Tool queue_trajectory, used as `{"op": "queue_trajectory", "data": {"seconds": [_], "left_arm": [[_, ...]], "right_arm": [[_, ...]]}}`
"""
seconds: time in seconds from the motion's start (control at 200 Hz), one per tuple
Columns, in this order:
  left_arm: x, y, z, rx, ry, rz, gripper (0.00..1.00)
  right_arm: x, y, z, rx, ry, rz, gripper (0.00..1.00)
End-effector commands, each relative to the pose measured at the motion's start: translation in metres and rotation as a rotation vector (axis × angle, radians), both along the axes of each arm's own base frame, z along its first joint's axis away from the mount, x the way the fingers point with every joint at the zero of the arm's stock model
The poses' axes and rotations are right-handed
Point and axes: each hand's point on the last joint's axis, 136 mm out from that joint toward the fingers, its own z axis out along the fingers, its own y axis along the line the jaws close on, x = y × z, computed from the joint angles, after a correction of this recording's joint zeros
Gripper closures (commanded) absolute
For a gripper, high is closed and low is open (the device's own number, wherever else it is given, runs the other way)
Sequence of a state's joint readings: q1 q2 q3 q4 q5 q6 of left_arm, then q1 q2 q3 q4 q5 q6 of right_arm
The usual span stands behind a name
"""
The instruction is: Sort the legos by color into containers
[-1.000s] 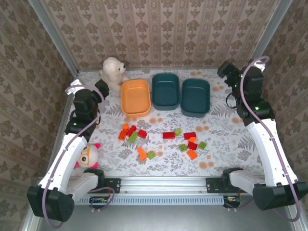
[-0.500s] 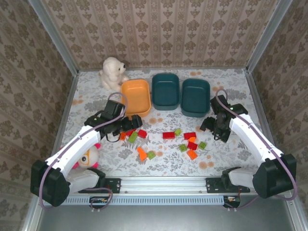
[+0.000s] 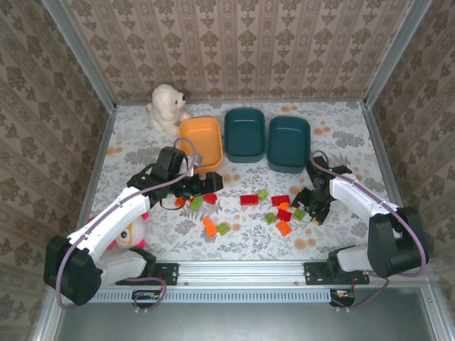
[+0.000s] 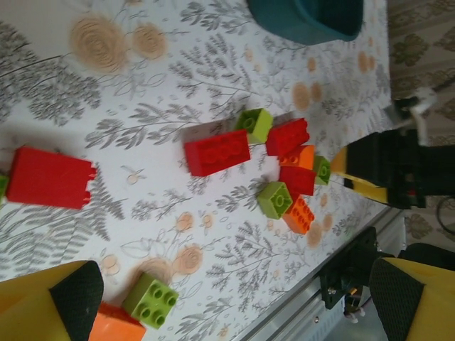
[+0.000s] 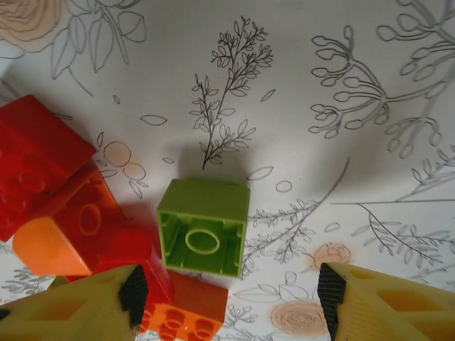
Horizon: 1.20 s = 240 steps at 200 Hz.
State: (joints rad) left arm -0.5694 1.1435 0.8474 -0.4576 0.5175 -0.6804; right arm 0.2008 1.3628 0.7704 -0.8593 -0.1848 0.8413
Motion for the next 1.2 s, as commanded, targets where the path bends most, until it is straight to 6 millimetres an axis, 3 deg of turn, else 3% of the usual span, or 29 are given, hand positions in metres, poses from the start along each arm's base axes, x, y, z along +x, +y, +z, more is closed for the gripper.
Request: {"op": "queue_trajectory", "data": {"seconds": [0.0,0.245,0.465,0.575,0.65,0.775,0.89,1.065,1.195], "left_arm": [[0.006,-0.013,0.027,-0.049,-0.096,-0.047,0.00],[0.008,-0.023,0.031,-0.022,-0.110,-0.080,0.00],[0.011,-0.027,0.034,-0.013,-0.118,-0.085,0.00],[0.012,-0.028,0.036,-0.011,-0.123,-0.082,0.00],[0.014,-0.026,0.039,-0.002,-0.129,-0.070,0.00],[0.022,-0.026,0.052,-0.006,-0.157,-0.036,0.00],[0.035,-0.028,0.067,-0.014,-0.186,0.002,0.00],[0.062,-0.028,0.080,0.024,-0.199,0.061,0.00],[0.081,-0.023,0.082,0.066,-0.196,0.110,0.00]], "right_arm": [[0.011,0.007,-0.005,0.039,-0.027,-0.019,0.34],[0.012,0.008,-0.021,0.031,0.028,-0.026,0.39],[0.007,0.008,-0.028,0.033,0.055,-0.045,0.52],[0.008,0.008,-0.025,0.033,0.049,-0.054,0.63],[0.017,0.005,-0.007,0.003,-0.003,-0.041,0.68],[0.051,-0.001,0.055,-0.090,-0.197,0.028,0.68],[0.090,-0.003,0.100,-0.140,-0.321,0.076,0.68],[0.164,0.002,0.113,-0.182,-0.390,0.111,0.68],[0.213,0.005,0.098,-0.190,-0.371,0.110,0.68]]}}
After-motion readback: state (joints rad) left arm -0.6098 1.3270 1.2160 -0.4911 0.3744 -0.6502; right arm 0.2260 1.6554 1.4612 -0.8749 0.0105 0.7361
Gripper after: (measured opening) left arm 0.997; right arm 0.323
